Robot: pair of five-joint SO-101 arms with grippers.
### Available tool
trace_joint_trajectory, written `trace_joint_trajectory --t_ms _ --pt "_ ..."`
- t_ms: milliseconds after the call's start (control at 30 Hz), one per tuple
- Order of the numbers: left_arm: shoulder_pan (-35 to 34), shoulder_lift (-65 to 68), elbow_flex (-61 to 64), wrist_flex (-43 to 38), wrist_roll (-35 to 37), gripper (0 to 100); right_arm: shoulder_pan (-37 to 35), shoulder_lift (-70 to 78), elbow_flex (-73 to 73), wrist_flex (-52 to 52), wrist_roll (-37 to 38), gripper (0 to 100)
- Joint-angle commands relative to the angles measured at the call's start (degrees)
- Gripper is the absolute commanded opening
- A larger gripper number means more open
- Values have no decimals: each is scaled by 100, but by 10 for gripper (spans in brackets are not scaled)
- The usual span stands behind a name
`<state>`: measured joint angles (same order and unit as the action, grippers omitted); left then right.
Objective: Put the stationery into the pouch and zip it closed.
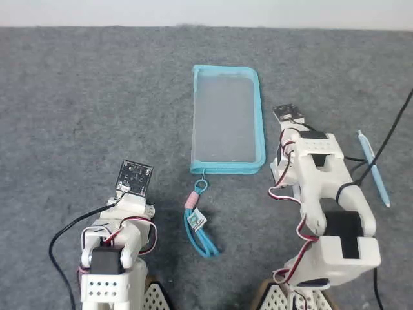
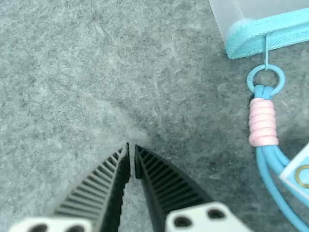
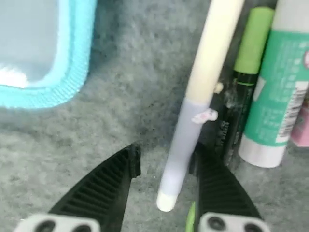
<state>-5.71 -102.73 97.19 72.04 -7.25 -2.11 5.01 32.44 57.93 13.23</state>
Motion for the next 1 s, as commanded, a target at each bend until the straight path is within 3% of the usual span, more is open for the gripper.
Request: trace_joint_trajectory --t_ms 0,67,367,467,600,733,867,967 --pt "35 -132 -57 9 -53 12 -31 -22 -220 -13 123 51" --pt "35 -132 -57 9 -53 12 -13 -40 -229 22 97 8" --pt "35 -132 -57 9 -53 12 22 -1376 -615 901 176 6" --pt "35 -132 -57 9 -53 12 224 -2000 -853 1508 703 6" --pt "35 -132 -57 18 -53 12 1314 -2316 -1319 1868 1776 6" --pt "35 -132 -57 18 -53 12 2527 -1692 -1855 1780 2927 6" --pt "35 -132 -57 18 -53 12 3029 -505 -2259 1490 3727 6" --pt "35 -132 -57 18 -53 12 3266 356 -2681 1332 3833 6"
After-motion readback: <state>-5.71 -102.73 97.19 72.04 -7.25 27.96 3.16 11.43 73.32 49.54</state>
